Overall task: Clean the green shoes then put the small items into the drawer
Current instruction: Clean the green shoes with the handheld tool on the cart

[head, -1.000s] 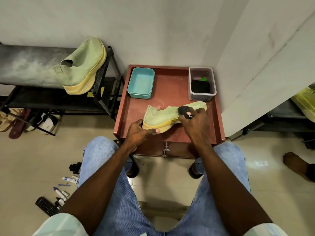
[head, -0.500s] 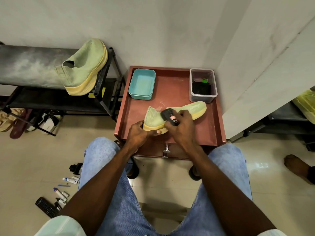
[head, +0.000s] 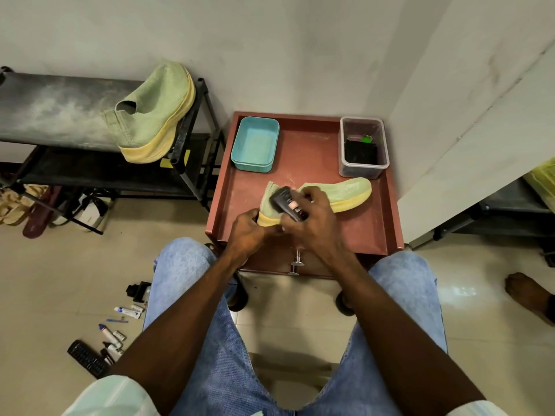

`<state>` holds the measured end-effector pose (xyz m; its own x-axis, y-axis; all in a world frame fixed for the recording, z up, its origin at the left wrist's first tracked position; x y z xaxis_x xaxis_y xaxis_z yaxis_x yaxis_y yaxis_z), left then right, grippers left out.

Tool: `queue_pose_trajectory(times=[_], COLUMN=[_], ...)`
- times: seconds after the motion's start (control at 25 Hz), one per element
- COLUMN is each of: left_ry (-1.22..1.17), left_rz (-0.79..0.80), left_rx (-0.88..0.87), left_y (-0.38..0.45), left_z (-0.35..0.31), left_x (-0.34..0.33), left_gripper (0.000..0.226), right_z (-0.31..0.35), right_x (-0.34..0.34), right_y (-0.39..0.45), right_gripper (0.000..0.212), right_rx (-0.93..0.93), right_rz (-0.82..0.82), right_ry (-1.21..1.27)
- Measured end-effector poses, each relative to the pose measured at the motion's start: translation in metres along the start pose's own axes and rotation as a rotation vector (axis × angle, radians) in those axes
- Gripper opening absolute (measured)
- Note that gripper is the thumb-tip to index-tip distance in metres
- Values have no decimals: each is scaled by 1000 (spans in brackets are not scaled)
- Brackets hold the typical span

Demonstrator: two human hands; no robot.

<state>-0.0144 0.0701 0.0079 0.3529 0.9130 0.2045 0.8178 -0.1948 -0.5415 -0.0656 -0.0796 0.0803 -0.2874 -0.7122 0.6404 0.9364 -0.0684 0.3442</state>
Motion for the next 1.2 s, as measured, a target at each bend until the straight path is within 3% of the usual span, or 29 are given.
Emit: queue_pose_trajectory(times=[0.08,0.12,0.28,0.4,0.56,0.72,0.88,0.96,1.04,1.12,1.2], left_ry=[-2,1,22,14,-20,30,11,-4,-38,-53,-32], left_rz=[21,16,2,23,43,20,26,37,36,36,43], left_rx=[-12,-9,-4,-17,-21,-37,-28,-21,-6,-1,-2], left_y=[-1,0,3,-3,-2,-2,-3,-4,-3,-2,-2], left_z=[-1,0,2,-3,-1,-2,-5,-7,-7,-6,-5], left_x=[0,0,0,-3,-3,-2,-3,-3,-2,-2,-3], left_gripper=[55,56,32,46,50,56,52,51,41,34,41], right_z=[-31,-31,11,-22,-8,-28,-28,-27,-11,3,-14], right_x=[24,25,-14,7,8,13,9,17,17,5,12], right_y=[5,3,0,13,8,12,13,13,11,7,18], right_gripper=[47,50,53,53,37,42,50,52,51,49,46], right_rx=[-245,-275,57,-150,-17,-203,-142,-187,-52,70,-53], right_rz=[-189,-226,18,-80,-155,-147,-28,-112,-134,14,36], right_ry=[23,27,-14,-67,-68,24,-73,-25,2,12,50])
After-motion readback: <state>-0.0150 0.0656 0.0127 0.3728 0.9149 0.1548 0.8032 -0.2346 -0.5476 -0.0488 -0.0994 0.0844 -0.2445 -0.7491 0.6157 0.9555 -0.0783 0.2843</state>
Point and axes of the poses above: each hand's wrist, its own y-axis towards the middle knuckle, its own x-axis out of the back of the hand, z = x × y, the point moved 5 cm from there along y, towards the middle knuckle, and after that the axes turned 13 degrees about x, right-handed, at the moved point
